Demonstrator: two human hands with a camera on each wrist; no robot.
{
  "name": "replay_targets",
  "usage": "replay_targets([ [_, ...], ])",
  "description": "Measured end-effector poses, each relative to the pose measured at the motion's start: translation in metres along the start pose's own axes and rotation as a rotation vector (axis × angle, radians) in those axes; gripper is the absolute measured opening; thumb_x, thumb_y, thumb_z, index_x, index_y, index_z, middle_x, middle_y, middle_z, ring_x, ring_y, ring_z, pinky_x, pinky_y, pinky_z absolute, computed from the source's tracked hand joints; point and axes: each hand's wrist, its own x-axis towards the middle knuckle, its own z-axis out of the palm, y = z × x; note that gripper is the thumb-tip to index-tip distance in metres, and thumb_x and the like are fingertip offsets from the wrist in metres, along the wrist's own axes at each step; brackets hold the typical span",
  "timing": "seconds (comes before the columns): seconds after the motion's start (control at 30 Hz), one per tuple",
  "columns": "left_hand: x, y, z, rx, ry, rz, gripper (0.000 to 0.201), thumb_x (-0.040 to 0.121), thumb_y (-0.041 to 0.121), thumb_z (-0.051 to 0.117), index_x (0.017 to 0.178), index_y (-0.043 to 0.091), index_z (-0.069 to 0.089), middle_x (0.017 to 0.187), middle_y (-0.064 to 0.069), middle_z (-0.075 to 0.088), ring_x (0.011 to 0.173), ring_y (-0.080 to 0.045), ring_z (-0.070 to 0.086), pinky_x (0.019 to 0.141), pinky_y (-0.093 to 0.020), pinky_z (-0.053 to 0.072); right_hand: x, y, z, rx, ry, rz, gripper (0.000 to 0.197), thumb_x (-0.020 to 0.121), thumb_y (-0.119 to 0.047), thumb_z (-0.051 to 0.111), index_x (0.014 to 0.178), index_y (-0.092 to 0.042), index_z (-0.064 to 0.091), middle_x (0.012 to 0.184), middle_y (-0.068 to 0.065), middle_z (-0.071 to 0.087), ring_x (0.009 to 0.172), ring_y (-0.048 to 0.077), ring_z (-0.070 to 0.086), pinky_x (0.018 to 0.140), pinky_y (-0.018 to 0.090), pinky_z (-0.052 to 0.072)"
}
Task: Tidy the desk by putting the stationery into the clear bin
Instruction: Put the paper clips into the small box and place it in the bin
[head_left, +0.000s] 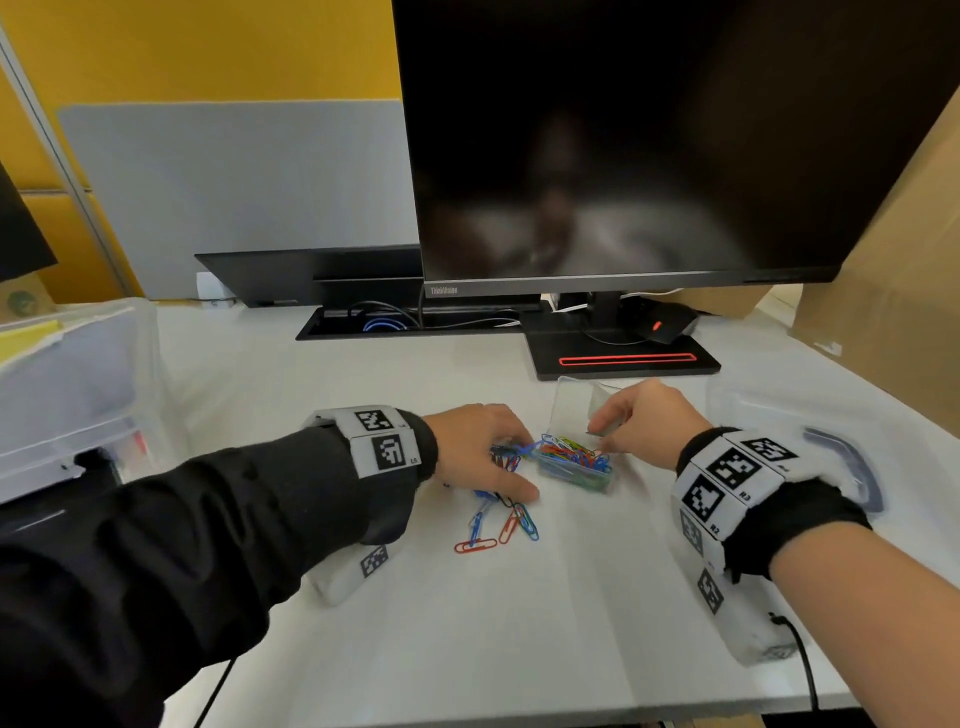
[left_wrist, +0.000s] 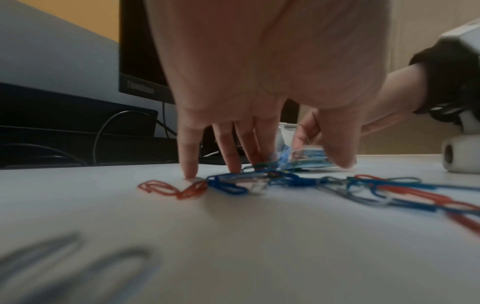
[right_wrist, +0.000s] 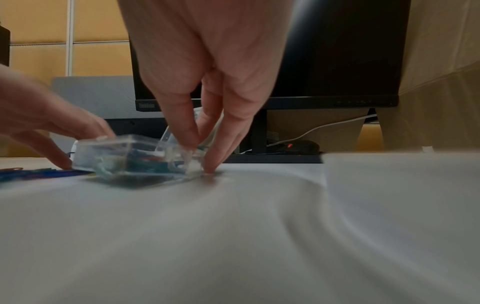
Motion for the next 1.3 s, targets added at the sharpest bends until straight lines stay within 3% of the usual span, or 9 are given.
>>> replay_targets([
  [0.1,-0.007,-0.008,0.003,-0.031,0.088,0.022,0.036,0.083,0.037,0.065,0.115,0.019,0.063,0.118,0.000,0.059,0.107,-0.015,0.054,0.099,-0.029,0.044,0.000,0.000,0.001,0.009,-0.017,0.008,0.010,0.076,-0.003,0.070,0.084,-0.009,0.073,0.074,-0.003,0.058,0.082,0.013,0.051,0.056,0.011,0.034],
  [0.27,-0.011,-0.012,0.001,-0.085,0.137,0.017,0.021,0.085,0.028,0.066,0.101,0.016,0.071,0.105,-0.001,0.069,0.088,-0.008,0.057,0.086,-0.023,0.047,-0.003,-0.004,-0.001,0.069,-0.031,0.003,0.008,0.076,-0.009,0.072,0.084,-0.010,0.073,0.081,-0.001,0.062,0.081,0.013,0.053,0.068,0.021,0.041],
  [0.53,-0.011,-0.004,0.005,-0.076,-0.038,-0.029,0.074,0.070,0.058,0.069,0.134,0.033,0.040,0.112,0.009,0.044,0.095,-0.010,0.045,0.090,-0.024,0.042,-0.013,-0.008,0.002,0.113,-0.155,-0.011,0.028,0.068,-0.039,0.078,0.082,-0.016,0.077,0.089,0.001,0.069,0.088,0.013,0.058,0.078,0.027,0.045],
  [0.67,-0.004,0.004,0.010,0.001,0.048,0.051,0.045,0.081,0.045,0.064,0.121,0.024,0.053,0.108,0.000,0.049,0.088,-0.011,0.047,0.081,-0.022,0.039,-0.008,-0.005,0.002,0.108,-0.072,0.005,0.012,0.080,-0.016,0.069,0.090,-0.011,0.074,0.089,0.002,0.063,0.069,0.006,0.049,0.065,0.021,0.041],
  [0.87,-0.011,-0.003,0.012,0.001,0.120,0.064,0.023,0.088,0.023,0.058,0.110,0.016,0.062,0.087,0.003,0.055,0.080,-0.014,0.049,0.075,-0.020,0.040,-0.004,0.000,0.002,0.081,-0.036,-0.018,0.020,0.079,0.000,0.065,0.094,-0.012,0.072,0.095,0.000,0.057,0.062,0.001,0.043,0.063,0.019,0.041],
  [0.97,-0.023,-0.016,0.013,-0.007,0.136,0.033,0.025,0.088,0.028,0.059,0.111,0.018,0.061,0.097,0.002,0.056,0.088,-0.015,0.052,0.088,-0.028,0.046,-0.004,0.001,0.003,0.088,-0.046,-0.026,0.022,0.079,0.000,0.065,0.096,-0.012,0.071,0.097,0.001,0.057,0.061,0.003,0.044,0.058,0.014,0.038],
  [1.1,-0.039,-0.023,0.015,-0.125,0.071,0.155,0.046,0.079,0.046,0.067,0.122,0.037,0.053,0.124,0.009,0.048,0.118,-0.010,0.043,0.106,-0.025,0.033,-0.003,0.000,0.003,0.083,-0.058,-0.035,0.025,0.079,-0.002,0.065,0.101,-0.014,0.069,0.102,0.001,0.057,0.063,0.002,0.044,0.066,0.022,0.041],
  [1.2,-0.041,-0.015,0.021,-0.059,-0.028,0.249,0.056,0.076,0.049,0.068,0.127,0.044,0.046,0.135,0.018,0.040,0.128,-0.006,0.032,0.110,-0.022,0.024,-0.003,0.001,0.002,0.083,-0.072,-0.035,0.025,0.080,-0.003,0.065,0.101,-0.015,0.069,0.109,0.004,0.060,0.070,0.010,0.048,0.071,0.025,0.041],
  [1.3,-0.038,-0.016,0.024,-0.022,0.014,0.320,0.041,0.079,0.038,0.069,0.119,0.033,0.059,0.130,0.011,0.051,0.120,-0.007,0.043,0.106,-0.020,0.030,-0.005,0.001,0.002,0.099,-0.079,-0.035,0.024,0.079,-0.004,0.067,0.100,-0.015,0.069,0.115,0.006,0.061,0.082,0.017,0.050,0.077,0.028,0.042],
])
